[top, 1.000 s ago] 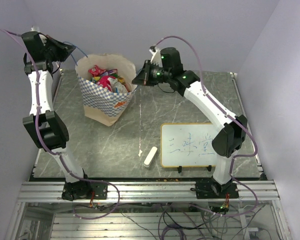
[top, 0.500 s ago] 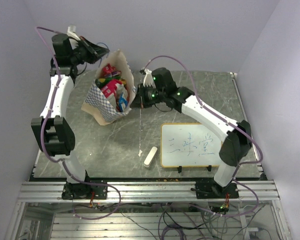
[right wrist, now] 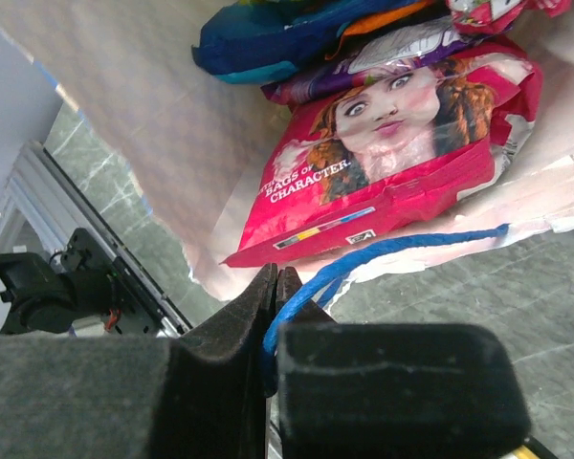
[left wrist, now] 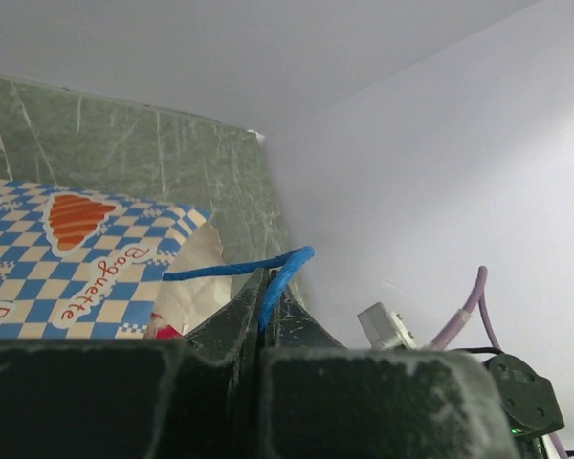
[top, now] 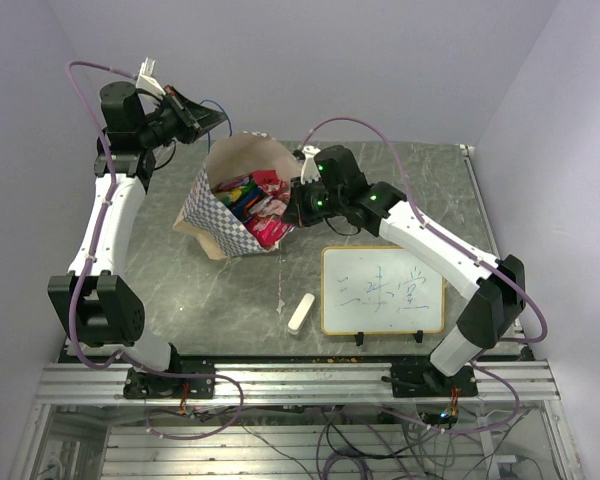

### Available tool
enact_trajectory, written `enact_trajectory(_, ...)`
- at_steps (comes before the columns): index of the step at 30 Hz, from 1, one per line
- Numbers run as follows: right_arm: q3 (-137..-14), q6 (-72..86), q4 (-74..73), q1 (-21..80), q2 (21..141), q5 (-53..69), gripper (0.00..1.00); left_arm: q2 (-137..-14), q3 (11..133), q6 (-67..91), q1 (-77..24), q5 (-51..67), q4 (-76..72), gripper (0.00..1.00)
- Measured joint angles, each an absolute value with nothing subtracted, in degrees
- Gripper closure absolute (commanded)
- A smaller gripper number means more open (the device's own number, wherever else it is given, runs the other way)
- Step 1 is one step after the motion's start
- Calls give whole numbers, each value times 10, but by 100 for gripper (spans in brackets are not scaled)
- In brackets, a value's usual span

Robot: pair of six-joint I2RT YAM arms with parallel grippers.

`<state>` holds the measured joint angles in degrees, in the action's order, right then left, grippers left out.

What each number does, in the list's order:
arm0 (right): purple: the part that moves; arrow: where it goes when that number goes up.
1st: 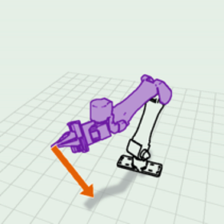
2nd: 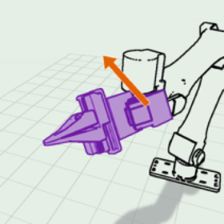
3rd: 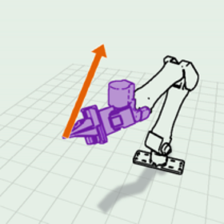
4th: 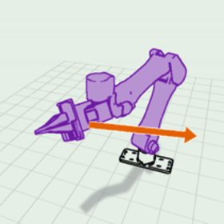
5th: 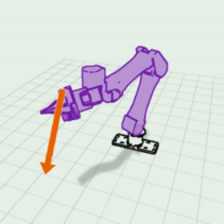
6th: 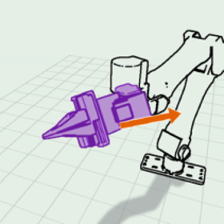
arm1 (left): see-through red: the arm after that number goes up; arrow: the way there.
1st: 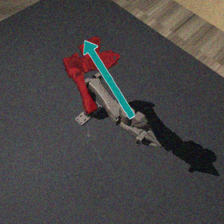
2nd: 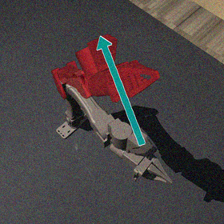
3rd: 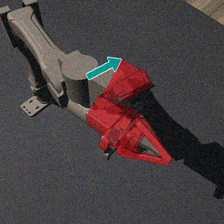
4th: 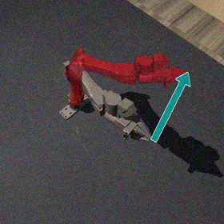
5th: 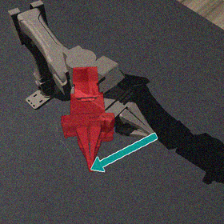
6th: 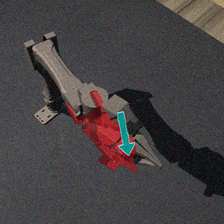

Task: Take the snacks out of the paper bag
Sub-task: Adjust the paper bag at the center of the board.

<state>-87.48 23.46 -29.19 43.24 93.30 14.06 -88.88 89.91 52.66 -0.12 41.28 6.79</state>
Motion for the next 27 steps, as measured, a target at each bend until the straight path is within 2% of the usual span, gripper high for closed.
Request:
enact_trajectory(11, -898, 148, -282, 551, 936, 140, 100, -882, 895, 514, -1, 425, 95, 93)
enact_trajectory(13, -904, 131, -283, 567, 937, 134, 97, -872, 885, 512, -1, 425, 102, 93)
enact_trajectory(17, -919, 107, -297, 582, 937, 109, 79, -852, 869, 505, -1, 424, 123, 93)
enact_trajectory(18, -924, 100, -303, 582, 937, 99, 72, -849, 867, 503, -1, 424, 127, 93)
enact_trajectory(19, -927, 91, -309, 582, 936, 87, 59, -846, 864, 503, -1, 424, 128, 93)
enact_trajectory(21, -927, 79, -322, 582, 931, 62, 41, -841, 861, 503, -1, 424, 129, 93)
enact_trajectory(23, -917, 60, -334, 580, 916, 38, 31, -840, 860, 503, -1, 423, 132, 93)
enact_trajectory(27, -887, 27, -360, 575, 848, 16, 18, -840, 860, 503, -1, 422, 143, 93)
